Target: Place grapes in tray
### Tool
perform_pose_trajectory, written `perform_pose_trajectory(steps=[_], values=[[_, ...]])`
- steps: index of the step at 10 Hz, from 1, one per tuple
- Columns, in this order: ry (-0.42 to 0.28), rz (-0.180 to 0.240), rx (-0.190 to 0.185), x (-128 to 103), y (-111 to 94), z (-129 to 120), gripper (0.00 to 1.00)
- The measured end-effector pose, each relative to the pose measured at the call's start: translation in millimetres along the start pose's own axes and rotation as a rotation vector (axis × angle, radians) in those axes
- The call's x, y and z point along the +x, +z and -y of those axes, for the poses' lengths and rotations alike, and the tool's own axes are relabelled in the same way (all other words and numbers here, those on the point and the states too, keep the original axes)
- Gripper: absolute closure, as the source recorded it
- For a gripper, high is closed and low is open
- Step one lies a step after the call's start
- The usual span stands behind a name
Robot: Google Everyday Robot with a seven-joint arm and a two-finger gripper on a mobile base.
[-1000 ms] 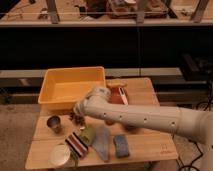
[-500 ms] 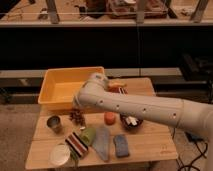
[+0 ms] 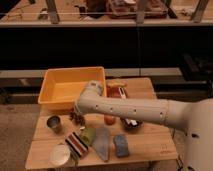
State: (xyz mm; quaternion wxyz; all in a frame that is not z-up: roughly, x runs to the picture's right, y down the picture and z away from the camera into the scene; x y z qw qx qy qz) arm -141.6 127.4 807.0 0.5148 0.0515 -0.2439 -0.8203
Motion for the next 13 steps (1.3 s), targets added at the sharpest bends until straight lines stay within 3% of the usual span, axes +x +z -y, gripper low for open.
perform_pose_trajectory(steps=[3,7,10,12,13], values=[[0.021,0.011,-0.013,-9,39,3,0.27],[0.039,-0.024,-0.025,6,43,6,0.27],[0.041,-0.018,-0.023,10,60,11,0.27],[0.045,0.002,-0.033,6,77,10,0.34],[0.050,0.010,-0.040,2,86,9,0.46]])
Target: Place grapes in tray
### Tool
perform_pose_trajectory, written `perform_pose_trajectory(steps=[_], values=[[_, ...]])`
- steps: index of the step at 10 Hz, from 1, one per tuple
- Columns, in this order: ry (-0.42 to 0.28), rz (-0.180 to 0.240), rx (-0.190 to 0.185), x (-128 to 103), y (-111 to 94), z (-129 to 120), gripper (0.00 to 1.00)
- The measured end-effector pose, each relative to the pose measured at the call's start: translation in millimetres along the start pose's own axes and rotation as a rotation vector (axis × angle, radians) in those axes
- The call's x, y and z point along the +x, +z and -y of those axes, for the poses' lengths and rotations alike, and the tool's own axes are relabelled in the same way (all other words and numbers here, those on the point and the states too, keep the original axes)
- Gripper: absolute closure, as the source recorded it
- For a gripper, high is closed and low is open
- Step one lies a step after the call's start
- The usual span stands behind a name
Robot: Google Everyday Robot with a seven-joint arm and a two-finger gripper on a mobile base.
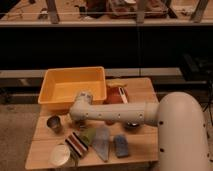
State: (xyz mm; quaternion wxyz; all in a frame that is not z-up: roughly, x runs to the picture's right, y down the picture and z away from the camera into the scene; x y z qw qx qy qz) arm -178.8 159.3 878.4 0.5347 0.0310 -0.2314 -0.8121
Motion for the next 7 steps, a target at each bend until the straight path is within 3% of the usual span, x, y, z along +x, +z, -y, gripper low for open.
perform_pose_trajectory(steps=[5,7], values=[[0.014,0.012,-0.005,-4.7,4.4,-2.2,0.95],[0.016,0.016,-0.005,-6.3,3.8,-2.8,1.00]])
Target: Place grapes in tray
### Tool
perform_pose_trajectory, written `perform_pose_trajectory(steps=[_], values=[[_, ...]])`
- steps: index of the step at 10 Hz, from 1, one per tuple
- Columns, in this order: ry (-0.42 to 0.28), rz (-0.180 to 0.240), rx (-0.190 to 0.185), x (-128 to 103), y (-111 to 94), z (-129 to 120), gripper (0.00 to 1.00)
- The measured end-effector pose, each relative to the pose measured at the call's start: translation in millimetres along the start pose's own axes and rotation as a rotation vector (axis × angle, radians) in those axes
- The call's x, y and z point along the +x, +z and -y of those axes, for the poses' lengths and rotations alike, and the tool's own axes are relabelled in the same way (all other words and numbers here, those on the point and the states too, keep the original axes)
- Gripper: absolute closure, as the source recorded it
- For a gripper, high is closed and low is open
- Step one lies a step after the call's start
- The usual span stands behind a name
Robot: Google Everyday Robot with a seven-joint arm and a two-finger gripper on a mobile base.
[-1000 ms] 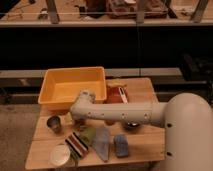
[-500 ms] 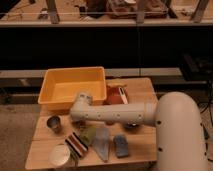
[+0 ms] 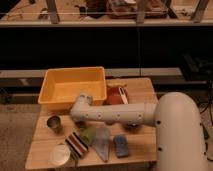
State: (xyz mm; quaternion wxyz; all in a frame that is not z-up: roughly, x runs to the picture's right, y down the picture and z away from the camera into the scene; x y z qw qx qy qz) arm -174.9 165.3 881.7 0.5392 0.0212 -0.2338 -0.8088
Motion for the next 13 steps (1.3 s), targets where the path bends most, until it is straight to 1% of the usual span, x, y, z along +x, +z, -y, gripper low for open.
perform_pose_trajectory(steps=[1,2,4,5,6,7,8,9,10,11,13], values=[[0.015,0.001,0.022,-3,-4,1,1.00],[0.024,-0.007,0.041,-4,-13,-3,1.00],[0.037,-0.022,0.079,1,-54,-15,1.00],[0.049,-0.022,0.096,1,-74,-22,1.00],[0.054,-0.034,0.102,3,-99,-35,1.00],[0.061,-0.040,0.115,3,-130,-49,1.00],[0.057,-0.045,0.130,5,-155,-55,1.00],[0.048,-0.049,0.140,5,-172,-58,1.00],[0.031,-0.054,0.155,5,-196,-62,1.00],[0.016,-0.058,0.165,4,-211,-64,1.00],[-0.006,-0.065,0.185,0,-228,-67,1.00]])
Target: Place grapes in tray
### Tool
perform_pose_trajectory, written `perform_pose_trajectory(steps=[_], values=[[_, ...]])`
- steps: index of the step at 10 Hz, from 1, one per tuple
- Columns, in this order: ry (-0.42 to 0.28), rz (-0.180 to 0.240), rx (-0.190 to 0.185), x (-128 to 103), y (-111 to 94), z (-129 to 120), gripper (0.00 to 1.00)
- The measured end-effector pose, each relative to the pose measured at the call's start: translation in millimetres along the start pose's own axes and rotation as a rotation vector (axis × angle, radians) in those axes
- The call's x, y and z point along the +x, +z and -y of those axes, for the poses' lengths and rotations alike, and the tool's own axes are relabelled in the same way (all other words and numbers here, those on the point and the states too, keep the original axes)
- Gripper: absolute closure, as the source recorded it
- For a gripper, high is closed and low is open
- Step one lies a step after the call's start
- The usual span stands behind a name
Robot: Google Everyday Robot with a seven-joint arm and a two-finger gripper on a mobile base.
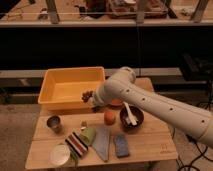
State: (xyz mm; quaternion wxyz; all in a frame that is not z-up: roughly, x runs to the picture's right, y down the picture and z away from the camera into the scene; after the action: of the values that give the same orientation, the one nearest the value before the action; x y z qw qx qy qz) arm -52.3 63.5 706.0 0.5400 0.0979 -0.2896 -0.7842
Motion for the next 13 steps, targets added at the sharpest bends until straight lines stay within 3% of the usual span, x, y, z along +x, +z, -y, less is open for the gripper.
perform_pose_trajectory(steps=[9,11,13], values=[[-0.030,0.032,-0.005,-4,-26,-7,1.00],[-0.068,0.081,0.012,14,-29,-20,1.00],[-0.108,0.131,0.004,38,-31,-32,1.00]])
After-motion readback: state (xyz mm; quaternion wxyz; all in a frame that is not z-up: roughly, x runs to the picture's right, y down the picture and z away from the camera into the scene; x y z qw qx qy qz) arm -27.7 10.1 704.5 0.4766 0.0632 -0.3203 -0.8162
